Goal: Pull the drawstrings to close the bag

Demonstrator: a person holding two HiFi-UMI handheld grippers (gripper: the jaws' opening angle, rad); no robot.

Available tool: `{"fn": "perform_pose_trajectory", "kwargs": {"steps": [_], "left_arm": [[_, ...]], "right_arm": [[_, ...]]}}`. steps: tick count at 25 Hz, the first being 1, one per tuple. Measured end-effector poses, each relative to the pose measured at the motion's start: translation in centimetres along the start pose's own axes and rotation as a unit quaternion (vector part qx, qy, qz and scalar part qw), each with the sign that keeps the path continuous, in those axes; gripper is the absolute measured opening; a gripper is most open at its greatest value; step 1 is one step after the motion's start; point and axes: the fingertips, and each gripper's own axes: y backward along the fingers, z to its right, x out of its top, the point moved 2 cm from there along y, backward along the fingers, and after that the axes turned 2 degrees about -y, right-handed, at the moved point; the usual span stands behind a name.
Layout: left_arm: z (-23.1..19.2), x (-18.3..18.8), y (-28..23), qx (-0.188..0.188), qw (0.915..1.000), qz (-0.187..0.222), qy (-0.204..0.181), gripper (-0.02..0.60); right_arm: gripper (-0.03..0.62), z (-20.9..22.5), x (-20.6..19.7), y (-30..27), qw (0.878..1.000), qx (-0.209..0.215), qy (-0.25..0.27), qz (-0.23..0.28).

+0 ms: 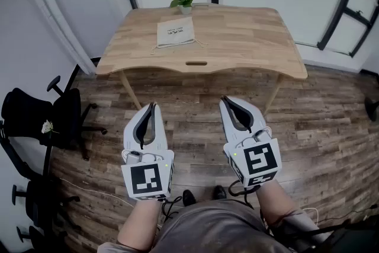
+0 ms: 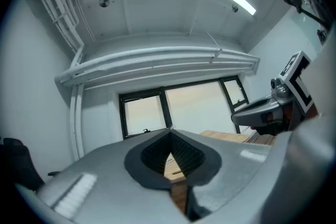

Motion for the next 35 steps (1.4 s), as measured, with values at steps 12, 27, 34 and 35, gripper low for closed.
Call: {"fn": "perform_pose_trajectory", "kwargs": {"steps": [12,27,34,35], "left_arm": [[3.6,-0.1,-1.7,0.014,0.9999,-0.009,0.003,0.000],[1.9,-4.1,-7.3,0.044,0.9980,-0.044,0.011,0.002],[-3.6,-6.5,-14.6,0.035,0.9985,-0.039,0.018,0.002],[-4.4,-6.7,-15.6,0.033,0.9987,-0.035,0.017,0.002]], "right_arm": [[0.028,3.6,-1.4,0.5,1.000,0.028,-0.002,0.000],[0.031,6.5,-5.1,-6.4,0.997,0.065,-0.022,-0.018],[0.031,6.8,-4.8,-15.5,0.998,0.059,-0.019,-0.025],[0.031,7.0,-4.6,-16.9,0.998,0.056,-0.019,-0.025]]}}
